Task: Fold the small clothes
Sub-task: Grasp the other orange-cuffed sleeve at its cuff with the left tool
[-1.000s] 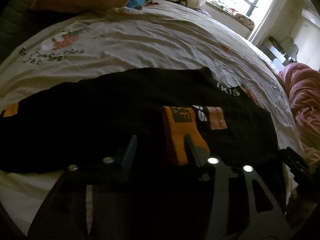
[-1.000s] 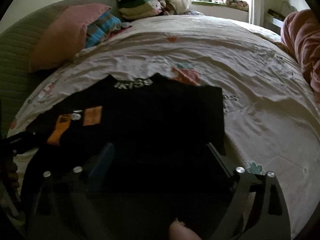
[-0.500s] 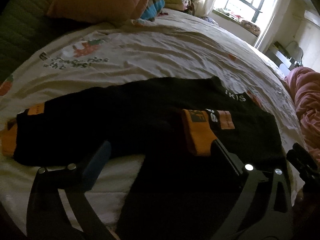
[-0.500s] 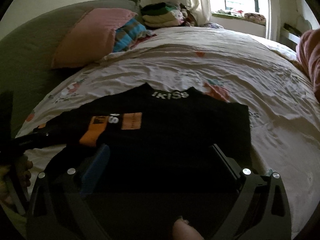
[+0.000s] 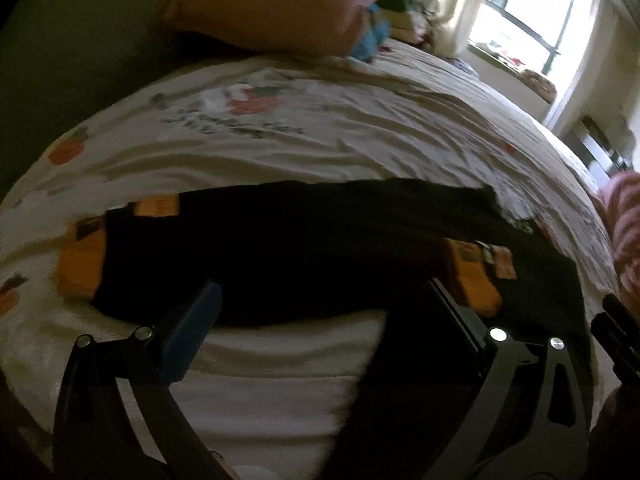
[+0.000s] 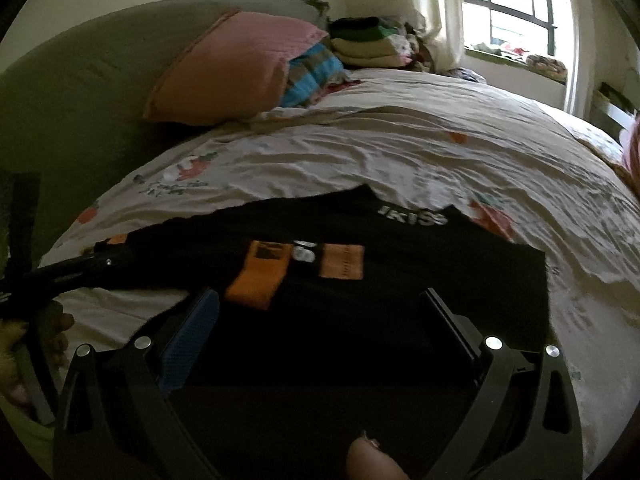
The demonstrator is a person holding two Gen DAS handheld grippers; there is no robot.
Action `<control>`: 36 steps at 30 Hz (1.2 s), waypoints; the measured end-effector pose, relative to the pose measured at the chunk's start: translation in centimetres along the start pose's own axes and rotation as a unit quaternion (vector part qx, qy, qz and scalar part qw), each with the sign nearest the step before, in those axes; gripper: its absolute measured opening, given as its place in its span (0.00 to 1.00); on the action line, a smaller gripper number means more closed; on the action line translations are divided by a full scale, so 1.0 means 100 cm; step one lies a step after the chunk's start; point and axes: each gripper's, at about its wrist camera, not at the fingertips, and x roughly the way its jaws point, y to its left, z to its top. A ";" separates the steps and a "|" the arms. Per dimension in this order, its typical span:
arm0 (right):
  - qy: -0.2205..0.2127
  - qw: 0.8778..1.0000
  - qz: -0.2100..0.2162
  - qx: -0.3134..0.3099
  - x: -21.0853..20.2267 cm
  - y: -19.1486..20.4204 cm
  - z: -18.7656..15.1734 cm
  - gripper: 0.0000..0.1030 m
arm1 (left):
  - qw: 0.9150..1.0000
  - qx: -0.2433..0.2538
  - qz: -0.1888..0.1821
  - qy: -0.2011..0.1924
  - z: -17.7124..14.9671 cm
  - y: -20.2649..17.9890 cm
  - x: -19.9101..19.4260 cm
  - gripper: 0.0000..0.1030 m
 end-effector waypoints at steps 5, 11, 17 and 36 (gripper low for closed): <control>-0.003 1.000 0.020 -0.017 0.008 0.029 0.009 0.96 | 0.999 -0.039 0.024 -0.005 0.002 0.034 -0.004 0.91; -0.002 0.998 0.045 -0.042 0.020 0.064 0.018 0.96 | 0.996 -0.080 0.042 -0.002 0.001 0.069 -0.006 0.91; 0.003 0.995 0.070 -0.078 0.035 0.104 0.024 0.96 | 0.991 -0.121 0.063 0.000 -0.003 0.102 -0.005 0.91; 0.037 0.991 0.090 -0.095 0.068 0.142 0.009 0.96 | 0.977 -0.205 0.057 -0.011 -0.006 0.164 0.017 0.08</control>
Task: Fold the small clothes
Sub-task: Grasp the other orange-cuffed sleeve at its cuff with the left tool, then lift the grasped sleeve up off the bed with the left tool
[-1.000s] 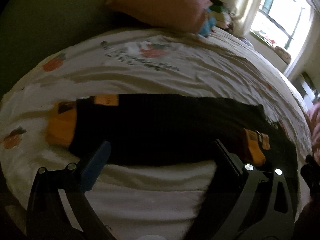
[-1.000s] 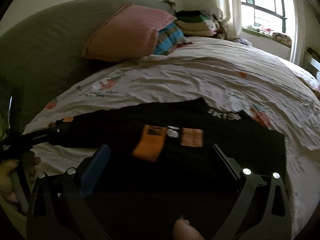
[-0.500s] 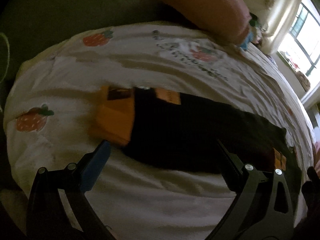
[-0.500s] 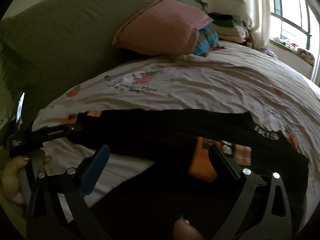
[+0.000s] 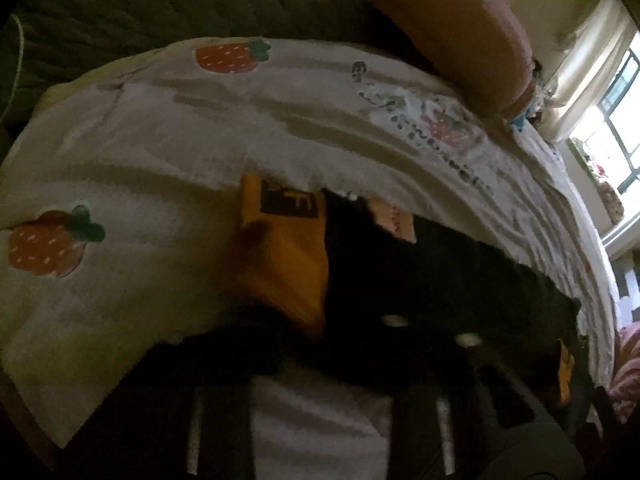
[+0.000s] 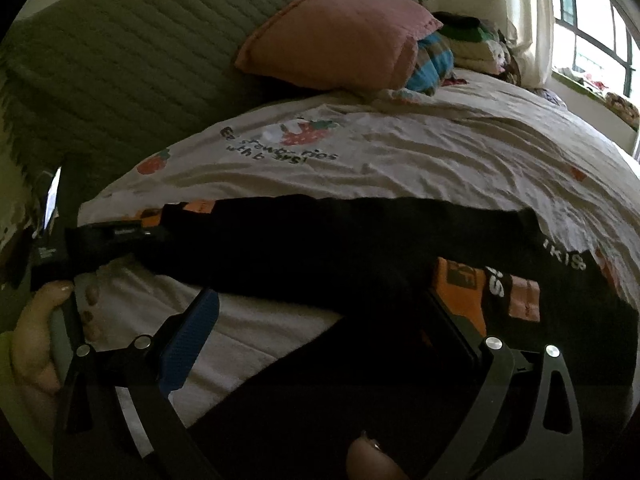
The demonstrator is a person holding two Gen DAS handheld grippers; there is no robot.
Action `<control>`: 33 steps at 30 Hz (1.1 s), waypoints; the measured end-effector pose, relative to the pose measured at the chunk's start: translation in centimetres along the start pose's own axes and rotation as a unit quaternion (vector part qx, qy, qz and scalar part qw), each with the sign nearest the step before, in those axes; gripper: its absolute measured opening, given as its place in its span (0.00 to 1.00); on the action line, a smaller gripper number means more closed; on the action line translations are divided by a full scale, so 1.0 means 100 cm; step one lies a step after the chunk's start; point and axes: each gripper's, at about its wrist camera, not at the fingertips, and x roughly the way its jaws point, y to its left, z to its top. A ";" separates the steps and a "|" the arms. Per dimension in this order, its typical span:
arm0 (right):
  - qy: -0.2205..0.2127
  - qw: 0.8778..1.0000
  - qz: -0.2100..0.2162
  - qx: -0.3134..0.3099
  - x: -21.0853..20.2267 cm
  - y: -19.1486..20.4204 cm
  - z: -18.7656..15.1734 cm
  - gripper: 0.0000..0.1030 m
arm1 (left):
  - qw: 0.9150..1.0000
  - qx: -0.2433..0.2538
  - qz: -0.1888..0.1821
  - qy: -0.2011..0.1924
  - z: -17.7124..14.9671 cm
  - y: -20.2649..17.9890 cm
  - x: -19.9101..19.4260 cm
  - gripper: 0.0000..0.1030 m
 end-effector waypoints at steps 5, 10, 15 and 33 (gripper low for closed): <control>-0.006 1.000 -0.007 0.028 -0.008 -0.022 -0.004 0.96 | 0.999 0.020 -0.029 -0.031 0.001 -0.012 -0.022 0.07; -0.019 0.998 -0.020 0.059 -0.025 -0.048 -0.010 0.96 | 0.997 0.037 -0.051 -0.049 0.006 -0.034 -0.044 0.06; -0.034 0.995 -0.037 0.089 -0.048 -0.076 -0.017 0.96 | 0.993 0.059 -0.080 -0.070 0.012 -0.064 -0.072 0.06; -0.082 0.975 -0.087 0.188 -0.124 -0.172 -0.056 0.96 | 0.966 0.175 -0.155 -0.108 0.002 -0.194 -0.134 0.05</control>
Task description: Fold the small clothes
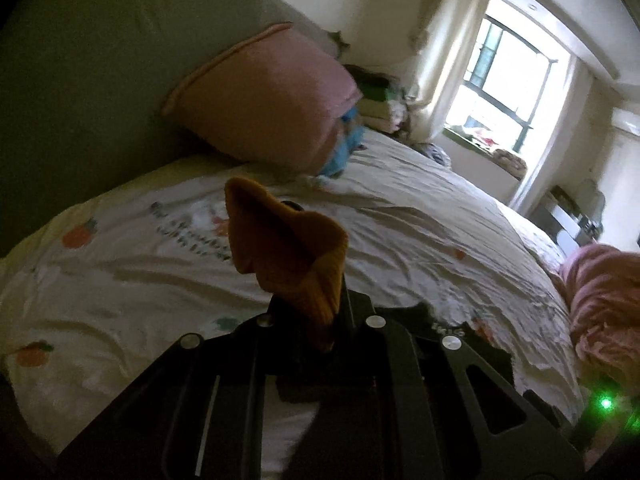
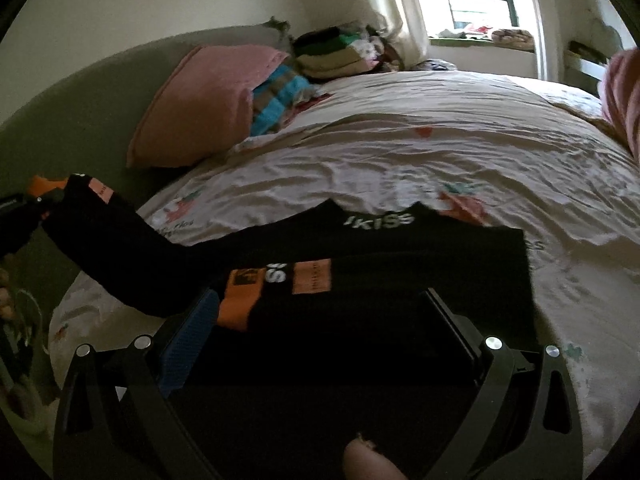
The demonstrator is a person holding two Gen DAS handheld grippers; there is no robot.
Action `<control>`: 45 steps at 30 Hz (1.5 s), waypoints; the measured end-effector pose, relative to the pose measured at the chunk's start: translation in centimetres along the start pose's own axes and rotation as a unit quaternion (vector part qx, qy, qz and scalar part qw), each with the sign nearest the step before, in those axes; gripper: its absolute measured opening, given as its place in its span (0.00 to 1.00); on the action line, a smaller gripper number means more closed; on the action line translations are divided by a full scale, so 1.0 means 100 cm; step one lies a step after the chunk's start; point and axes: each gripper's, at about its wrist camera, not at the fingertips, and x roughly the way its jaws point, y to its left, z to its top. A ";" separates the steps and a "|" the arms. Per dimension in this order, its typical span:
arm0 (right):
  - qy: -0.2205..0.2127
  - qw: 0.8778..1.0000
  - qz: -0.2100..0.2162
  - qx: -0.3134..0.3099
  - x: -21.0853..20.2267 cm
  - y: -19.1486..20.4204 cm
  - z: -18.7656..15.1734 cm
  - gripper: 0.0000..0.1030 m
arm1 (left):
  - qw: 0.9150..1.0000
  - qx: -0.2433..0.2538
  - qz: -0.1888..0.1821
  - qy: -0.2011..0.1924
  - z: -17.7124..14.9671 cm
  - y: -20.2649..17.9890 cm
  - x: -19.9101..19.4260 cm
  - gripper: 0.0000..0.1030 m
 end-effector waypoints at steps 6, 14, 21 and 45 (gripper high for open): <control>-0.016 0.999 -0.012 0.028 -0.015 -0.031 0.002 0.96 | 0.999 0.029 -0.037 0.010 0.003 -0.049 0.009 0.05; -0.036 0.997 -0.028 0.065 -0.034 -0.073 0.001 0.96 | 0.992 0.083 -0.087 0.022 -0.006 -0.120 0.022 0.05; -0.047 0.994 -0.050 0.088 -0.050 -0.106 -0.003 0.96 | 0.985 0.109 -0.117 0.064 -0.036 -0.156 0.048 0.03; 0.001 0.987 -0.102 0.123 -0.043 -0.147 -0.028 0.95 | 0.932 0.153 -0.210 0.252 -0.161 -0.195 0.122 0.46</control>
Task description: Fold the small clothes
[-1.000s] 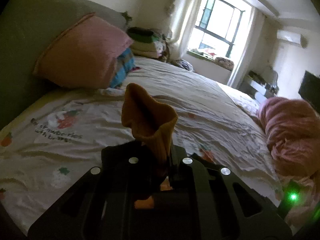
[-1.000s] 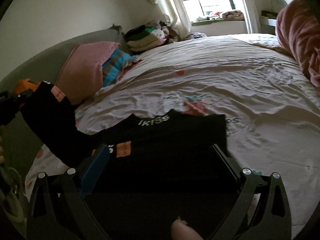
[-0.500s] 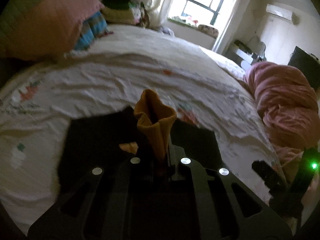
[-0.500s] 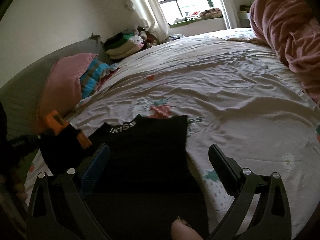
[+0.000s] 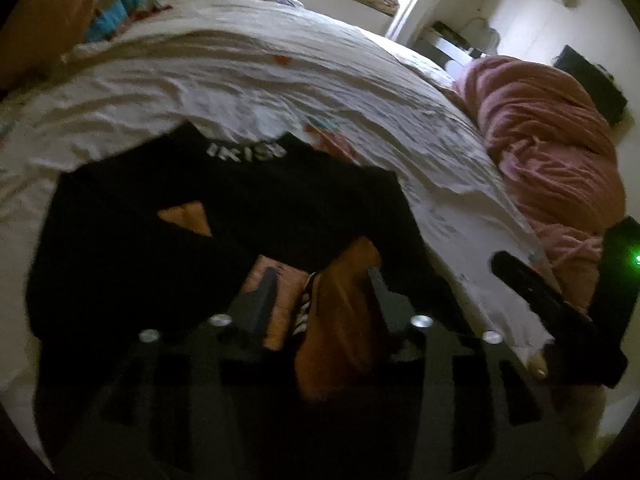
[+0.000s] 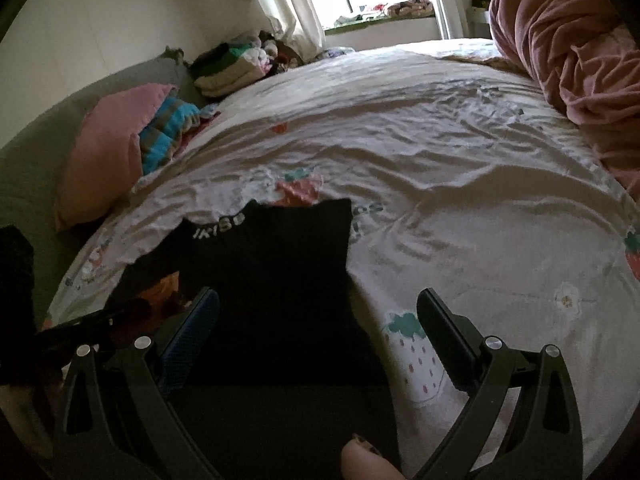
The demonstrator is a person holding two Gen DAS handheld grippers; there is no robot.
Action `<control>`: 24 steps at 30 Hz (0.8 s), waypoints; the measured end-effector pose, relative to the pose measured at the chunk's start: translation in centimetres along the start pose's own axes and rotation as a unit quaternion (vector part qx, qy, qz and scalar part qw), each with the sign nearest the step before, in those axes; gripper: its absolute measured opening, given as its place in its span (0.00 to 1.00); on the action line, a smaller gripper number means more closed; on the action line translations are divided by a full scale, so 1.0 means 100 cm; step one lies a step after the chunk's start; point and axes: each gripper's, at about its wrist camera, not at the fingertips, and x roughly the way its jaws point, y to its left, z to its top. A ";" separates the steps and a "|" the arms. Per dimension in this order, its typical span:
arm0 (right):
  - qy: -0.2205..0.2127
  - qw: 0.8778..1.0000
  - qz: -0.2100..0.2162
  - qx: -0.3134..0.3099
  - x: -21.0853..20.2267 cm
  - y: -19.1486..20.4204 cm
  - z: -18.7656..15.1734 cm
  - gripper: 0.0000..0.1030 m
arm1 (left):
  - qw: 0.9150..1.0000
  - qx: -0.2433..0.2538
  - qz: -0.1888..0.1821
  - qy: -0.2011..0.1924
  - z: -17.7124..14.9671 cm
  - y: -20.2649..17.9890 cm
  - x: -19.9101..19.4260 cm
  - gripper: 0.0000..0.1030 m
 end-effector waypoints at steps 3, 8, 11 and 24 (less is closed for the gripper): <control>0.032 0.999 0.011 -0.013 0.010 0.008 -0.009 0.96 | 1.000 -0.024 -0.008 -0.014 0.000 0.013 -0.008 0.58; 0.105 0.993 0.037 -0.038 0.041 0.037 -0.031 0.95 | 0.996 -0.044 0.059 -0.043 0.008 0.041 -0.026 0.67; 0.137 0.988 0.052 -0.053 0.058 0.060 -0.041 0.75 | 0.993 -0.060 0.087 -0.059 0.012 0.061 -0.039 0.69; 0.043 0.975 0.112 -0.190 0.026 0.136 0.008 0.12 | 0.973 -0.148 0.132 -0.120 0.013 0.136 -0.099 0.69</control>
